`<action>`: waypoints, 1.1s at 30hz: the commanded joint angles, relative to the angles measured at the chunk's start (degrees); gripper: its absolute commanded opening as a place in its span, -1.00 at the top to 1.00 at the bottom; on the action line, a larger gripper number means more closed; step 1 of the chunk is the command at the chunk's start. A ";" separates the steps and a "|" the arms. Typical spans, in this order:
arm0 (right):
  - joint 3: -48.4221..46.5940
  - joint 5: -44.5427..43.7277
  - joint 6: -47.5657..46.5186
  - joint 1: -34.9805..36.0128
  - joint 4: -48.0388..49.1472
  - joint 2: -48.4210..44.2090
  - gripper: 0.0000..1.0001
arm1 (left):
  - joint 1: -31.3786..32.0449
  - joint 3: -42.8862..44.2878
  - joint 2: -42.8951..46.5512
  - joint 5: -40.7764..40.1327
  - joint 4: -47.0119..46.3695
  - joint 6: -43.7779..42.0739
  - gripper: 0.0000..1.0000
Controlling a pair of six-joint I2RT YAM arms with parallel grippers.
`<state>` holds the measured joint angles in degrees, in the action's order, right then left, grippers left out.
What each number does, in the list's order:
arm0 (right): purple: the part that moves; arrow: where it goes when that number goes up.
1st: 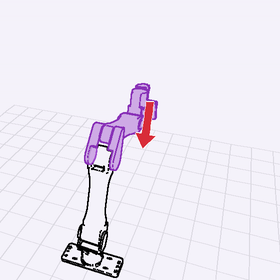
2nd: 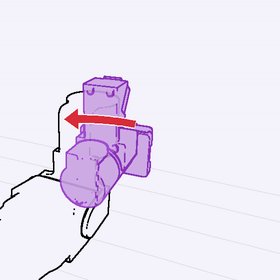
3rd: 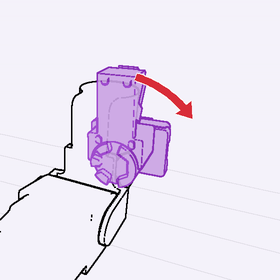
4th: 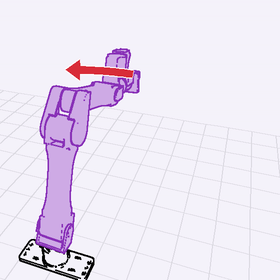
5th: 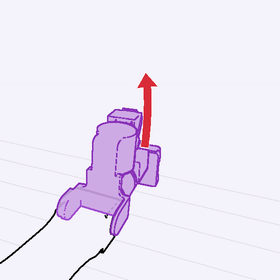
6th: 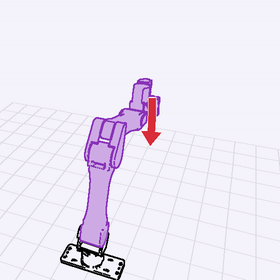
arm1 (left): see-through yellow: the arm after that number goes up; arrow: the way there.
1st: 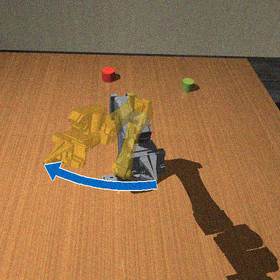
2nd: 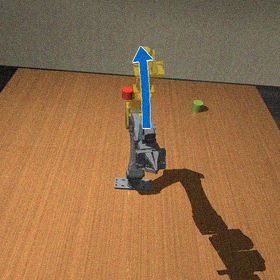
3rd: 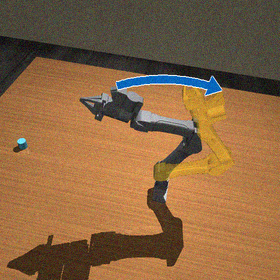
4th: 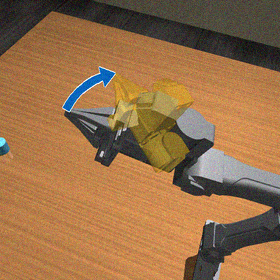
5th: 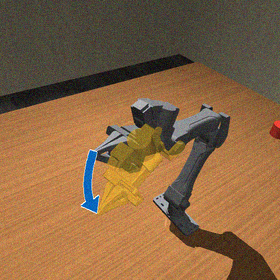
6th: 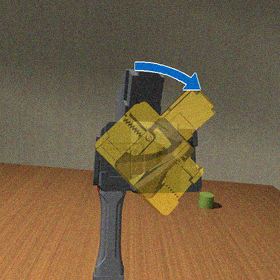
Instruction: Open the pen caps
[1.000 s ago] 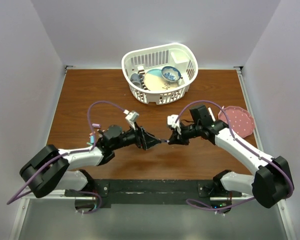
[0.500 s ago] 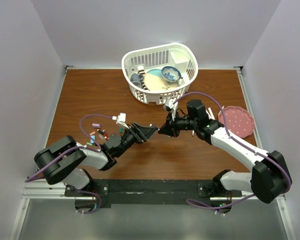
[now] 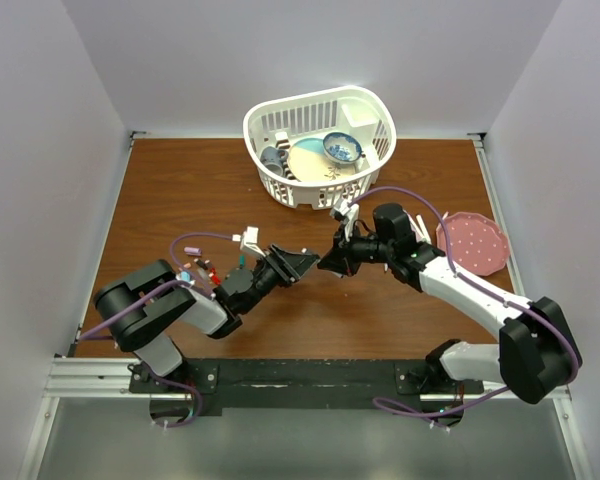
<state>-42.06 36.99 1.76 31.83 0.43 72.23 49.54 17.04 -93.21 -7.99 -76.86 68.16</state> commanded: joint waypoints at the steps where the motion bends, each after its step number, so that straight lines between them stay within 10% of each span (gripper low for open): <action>1: -0.39 2.29 1.58 0.51 3.62 0.20 1.00 | -0.14 1.24 2.41 -3.61 -26.07 -4.25 -0.14; 22: 0.05 -0.78 2.02 0.42 4.67 0.54 1.00 | 0.03 5.72 2.68 -2.82 -20.17 -4.44 0.02; 25: -0.04 -1.31 1.93 0.51 4.50 1.51 1.00 | -0.06 6.16 1.89 -2.82 -21.04 -3.83 0.21; 29: -0.04 -0.96 1.93 0.42 4.41 2.04 1.00 | 0.03 6.69 1.71 -2.38 -21.93 -3.13 1.00; 33: 0.84 0.89 2.28 0.42 5.11 2.04 1.00 | -0.93 6.78 3.73 -4.13 -20.53 -2.94 1.00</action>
<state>-41.95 37.54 3.66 32.03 3.53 73.82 49.12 21.78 -91.53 -11.07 -74.02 65.54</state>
